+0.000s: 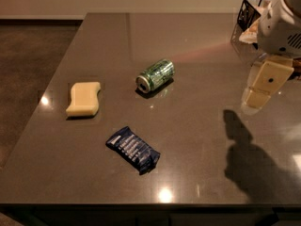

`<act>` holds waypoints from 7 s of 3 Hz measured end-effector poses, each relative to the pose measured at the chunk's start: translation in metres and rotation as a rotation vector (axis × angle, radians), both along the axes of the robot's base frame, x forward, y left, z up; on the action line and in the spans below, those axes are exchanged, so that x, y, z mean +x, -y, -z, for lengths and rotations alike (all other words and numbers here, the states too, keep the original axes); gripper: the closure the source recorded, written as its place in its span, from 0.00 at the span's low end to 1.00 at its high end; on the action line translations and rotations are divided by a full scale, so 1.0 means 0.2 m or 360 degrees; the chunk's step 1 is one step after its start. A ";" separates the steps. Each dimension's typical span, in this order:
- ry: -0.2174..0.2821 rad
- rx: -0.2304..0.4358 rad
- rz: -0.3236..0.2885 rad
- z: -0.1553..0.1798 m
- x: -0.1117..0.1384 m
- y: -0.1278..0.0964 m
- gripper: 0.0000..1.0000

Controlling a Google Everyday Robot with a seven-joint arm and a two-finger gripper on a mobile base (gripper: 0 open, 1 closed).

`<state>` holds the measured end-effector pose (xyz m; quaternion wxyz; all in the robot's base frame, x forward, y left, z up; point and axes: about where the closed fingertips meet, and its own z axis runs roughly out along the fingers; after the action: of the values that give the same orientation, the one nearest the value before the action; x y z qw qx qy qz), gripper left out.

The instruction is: Place green can upright

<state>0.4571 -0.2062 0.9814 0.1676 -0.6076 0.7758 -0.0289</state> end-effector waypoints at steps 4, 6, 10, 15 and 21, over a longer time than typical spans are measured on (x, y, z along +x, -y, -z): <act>-0.0021 -0.0092 -0.0698 0.16 0.46 -0.48 0.00; -0.0046 -0.0159 -0.1030 0.33 0.59 -0.73 0.00; -0.0222 -0.0246 -0.1258 0.66 0.69 -0.85 0.18; -0.0224 0.0327 -0.0703 0.24 0.72 -0.91 1.00; -0.0094 0.1681 0.0065 0.13 0.65 -0.86 1.00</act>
Offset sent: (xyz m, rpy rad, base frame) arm 0.0770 0.0678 -0.0175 -0.0396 0.0210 0.3227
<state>0.5870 -0.0343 0.9556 0.4285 -0.4257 0.7007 0.3797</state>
